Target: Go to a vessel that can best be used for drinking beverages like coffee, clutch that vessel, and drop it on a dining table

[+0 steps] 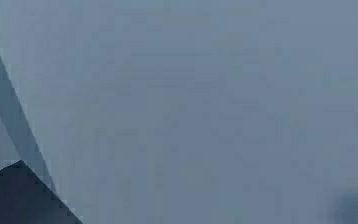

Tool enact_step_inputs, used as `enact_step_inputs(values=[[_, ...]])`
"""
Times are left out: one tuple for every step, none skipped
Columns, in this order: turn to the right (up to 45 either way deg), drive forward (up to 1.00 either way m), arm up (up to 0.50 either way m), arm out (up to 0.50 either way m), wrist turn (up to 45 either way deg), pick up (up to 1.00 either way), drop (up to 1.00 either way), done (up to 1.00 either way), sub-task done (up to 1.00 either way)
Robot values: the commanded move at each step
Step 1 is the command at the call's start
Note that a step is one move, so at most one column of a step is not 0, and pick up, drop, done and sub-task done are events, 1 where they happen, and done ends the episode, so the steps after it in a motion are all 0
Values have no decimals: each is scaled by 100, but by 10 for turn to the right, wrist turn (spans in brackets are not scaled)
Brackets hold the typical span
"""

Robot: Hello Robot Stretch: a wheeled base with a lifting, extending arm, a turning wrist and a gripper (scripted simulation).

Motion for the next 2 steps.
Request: enact_step_inputs(values=[[450, 0, 0, 0, 0, 0, 0, 0, 0], [450, 0, 0, 0, 0, 0, 0, 0, 0]])
